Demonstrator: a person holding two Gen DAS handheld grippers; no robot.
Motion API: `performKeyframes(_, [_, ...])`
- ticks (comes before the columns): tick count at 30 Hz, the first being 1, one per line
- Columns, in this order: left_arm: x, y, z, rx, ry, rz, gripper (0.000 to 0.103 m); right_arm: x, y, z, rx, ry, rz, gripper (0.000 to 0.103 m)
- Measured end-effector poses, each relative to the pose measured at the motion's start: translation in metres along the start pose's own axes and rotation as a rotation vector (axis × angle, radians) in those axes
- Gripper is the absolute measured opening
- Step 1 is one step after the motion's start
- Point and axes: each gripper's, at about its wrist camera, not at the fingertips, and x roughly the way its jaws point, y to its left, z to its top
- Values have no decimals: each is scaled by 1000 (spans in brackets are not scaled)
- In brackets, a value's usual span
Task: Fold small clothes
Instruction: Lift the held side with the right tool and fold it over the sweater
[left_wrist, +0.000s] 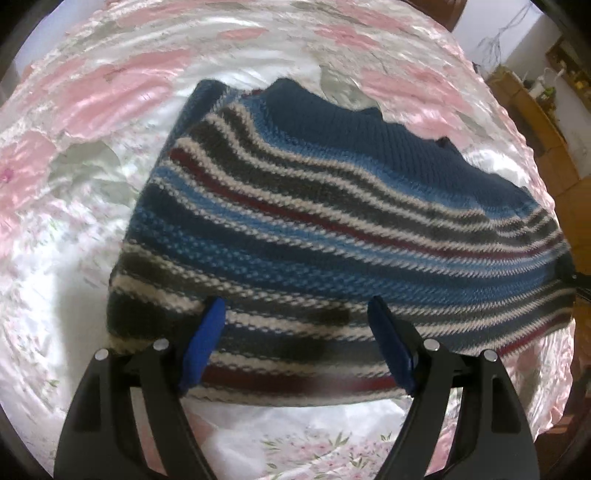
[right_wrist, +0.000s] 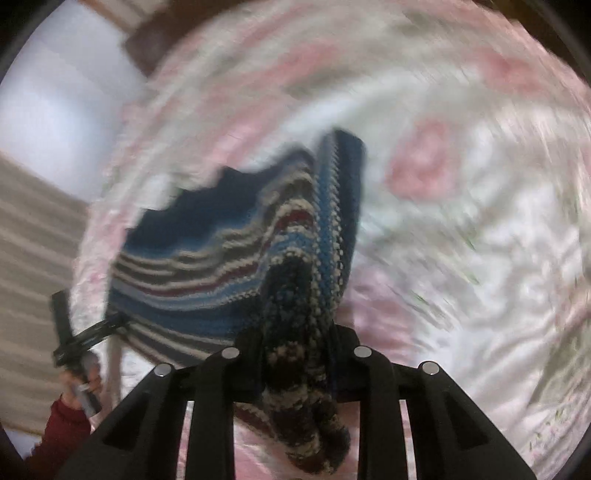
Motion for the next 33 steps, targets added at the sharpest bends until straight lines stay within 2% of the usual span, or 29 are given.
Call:
performKeyframes(2, [8,-6,-4,40,-6,48,79,24,-16,-3,47,51,-21,25])
performKeyframes(5, [14,-8,-5,53,-6,59,81,40,-27,-4,98,47,0,26])
performKeyframes(13, [16,-7,-4,68,-10,59,84,46,-27,-7,115,45,-7,27])
performKeyframes(16, [13,-11,-3,71,-4,69,84,39,-18,-5,115,47,-50,27])
performKeyframes(20, [-14,-9,2,45,-30,10,84,20,15,0,85,9,-71,27])
performKeyframes(25, [-46,-1,6,55,-87,23,84,9,88,5,-35,-5,-111,27])
performKeyframes(28, [-54,8,7,47,-97,25,84,15,143,6,-141,-1,-129,27])
performKeyframes(33, [-56,25,3,6,-89,15,84,40,205,0,-248,33,-119,27])
